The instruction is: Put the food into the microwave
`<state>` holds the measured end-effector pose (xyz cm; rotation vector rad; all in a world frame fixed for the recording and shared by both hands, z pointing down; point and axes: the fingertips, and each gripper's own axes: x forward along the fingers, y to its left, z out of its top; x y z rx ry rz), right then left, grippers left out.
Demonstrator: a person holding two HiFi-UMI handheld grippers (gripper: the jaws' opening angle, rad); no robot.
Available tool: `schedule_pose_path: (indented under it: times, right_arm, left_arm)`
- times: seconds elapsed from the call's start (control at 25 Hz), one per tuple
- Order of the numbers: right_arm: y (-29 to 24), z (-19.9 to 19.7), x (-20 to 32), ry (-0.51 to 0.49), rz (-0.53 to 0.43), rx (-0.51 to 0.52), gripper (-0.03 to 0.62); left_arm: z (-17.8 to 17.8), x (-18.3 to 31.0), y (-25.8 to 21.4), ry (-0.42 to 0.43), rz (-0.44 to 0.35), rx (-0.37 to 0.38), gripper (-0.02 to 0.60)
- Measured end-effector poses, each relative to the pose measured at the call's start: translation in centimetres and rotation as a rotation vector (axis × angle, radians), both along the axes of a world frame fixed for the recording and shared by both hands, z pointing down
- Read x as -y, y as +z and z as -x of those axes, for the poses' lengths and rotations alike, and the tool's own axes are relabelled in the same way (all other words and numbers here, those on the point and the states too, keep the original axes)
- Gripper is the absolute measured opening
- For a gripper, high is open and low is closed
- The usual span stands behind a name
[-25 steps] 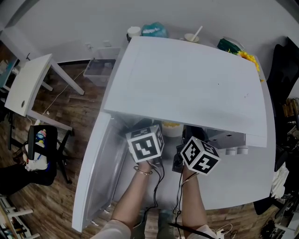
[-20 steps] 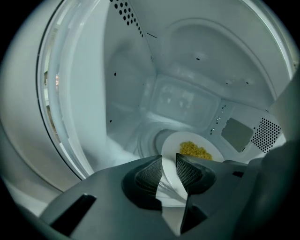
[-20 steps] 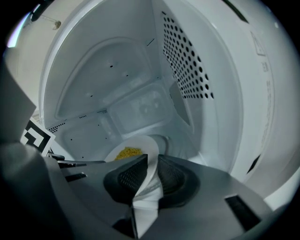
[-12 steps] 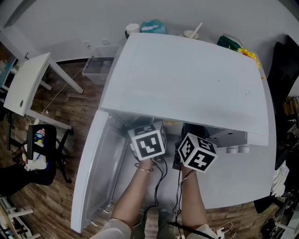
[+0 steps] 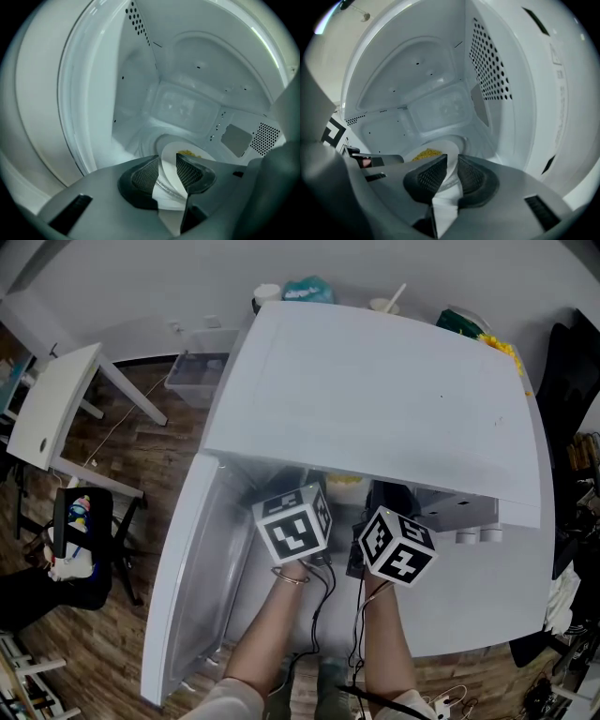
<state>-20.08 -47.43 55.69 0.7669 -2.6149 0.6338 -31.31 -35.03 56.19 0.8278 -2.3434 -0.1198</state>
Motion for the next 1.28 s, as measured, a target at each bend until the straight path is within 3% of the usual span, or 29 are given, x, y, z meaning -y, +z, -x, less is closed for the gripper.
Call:
schedule_pose_path:
  times: [0.4,0.6,0.84,1.08,1.28]
  right_arm:
    - [-0.9,-1.4,0.0,0.048,-0.063,0.032,0.066]
    - [-3.6,-3.4,-1.0,0.045,-0.121,0.115,0.058]
    - [-3.9,-5.4,-3.6,-0.015,-0.129,0.102,0.037]
    - [-3.5,-8.4,-6.6,-0.075,-0.137,0.058,0.028]
    - [-5.1,-10.9,-8.6,-0.149,-0.204,0.015,0.028]
  left_arm:
    - [-0.8,-2.5,-1.8,-0.066,-0.021,0.087,0.295]
    - [-2.8,-4.7,-2.8,-0.115,-0.005,0.159,0.295]
    - [-6.1,-6.4,-3.0,-0.081,-0.035,0.142,0.295]
    - [-9.8,-8.6,-2.8,-0.03,-0.005,0.137,0.295]
    - [-12.7,-10.5,-4.2,0.009,0.007,0.147,0.295]
